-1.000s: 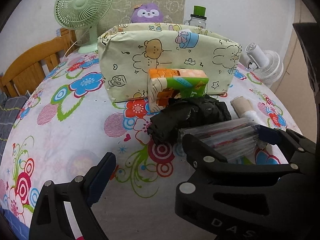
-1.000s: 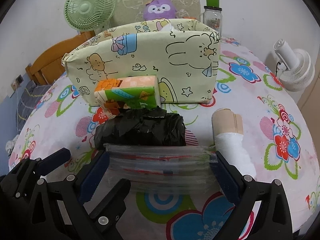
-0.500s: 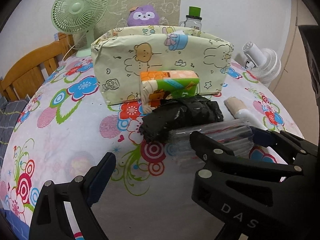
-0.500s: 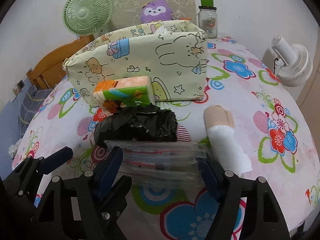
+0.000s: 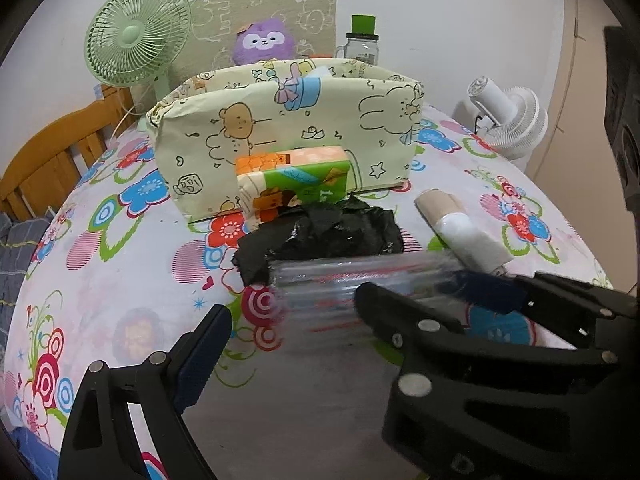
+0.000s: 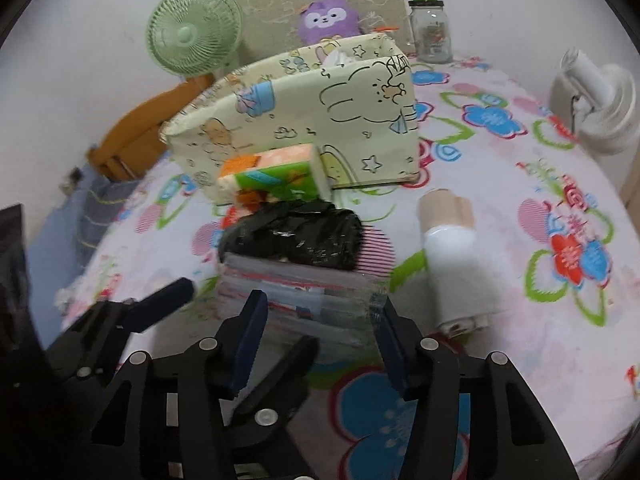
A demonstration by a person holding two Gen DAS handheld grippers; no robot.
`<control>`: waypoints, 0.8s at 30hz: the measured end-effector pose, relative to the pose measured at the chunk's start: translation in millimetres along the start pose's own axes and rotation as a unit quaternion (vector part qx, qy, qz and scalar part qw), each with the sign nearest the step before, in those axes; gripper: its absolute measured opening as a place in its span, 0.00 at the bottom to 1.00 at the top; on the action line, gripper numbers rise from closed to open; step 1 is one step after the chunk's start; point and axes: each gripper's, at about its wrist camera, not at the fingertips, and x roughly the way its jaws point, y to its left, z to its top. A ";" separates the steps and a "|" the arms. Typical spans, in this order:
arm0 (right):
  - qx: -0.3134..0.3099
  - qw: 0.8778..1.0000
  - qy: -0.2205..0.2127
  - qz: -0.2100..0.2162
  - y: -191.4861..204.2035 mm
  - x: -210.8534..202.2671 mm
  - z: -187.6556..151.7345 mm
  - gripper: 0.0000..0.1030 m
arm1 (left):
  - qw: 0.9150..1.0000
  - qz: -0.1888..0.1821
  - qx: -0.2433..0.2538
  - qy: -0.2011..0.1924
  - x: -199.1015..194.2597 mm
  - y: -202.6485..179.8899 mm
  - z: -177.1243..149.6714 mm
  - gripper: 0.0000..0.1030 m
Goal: Organize soft objects
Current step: 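Close the left tool on the clear pen pouch while the right tool steadies its other end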
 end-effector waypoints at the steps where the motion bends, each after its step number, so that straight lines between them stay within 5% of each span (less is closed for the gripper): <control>1: -0.002 1.000 0.000 0.006 0.4 -1.1 -0.3 0.55 | 1.000 0.001 0.001 0.000 -1.3 -0.4 -0.1 0.92; 10: -0.024 0.999 -0.016 -0.043 -1.3 -14.4 -2.2 0.71 | 1.000 0.000 0.005 -0.003 -5.0 -11.7 -0.9 0.96; 24: -0.010 0.995 -0.019 -0.100 -24.7 -16.7 1.2 0.71 | 1.000 -0.014 -0.009 0.009 15.3 -21.5 6.2 1.00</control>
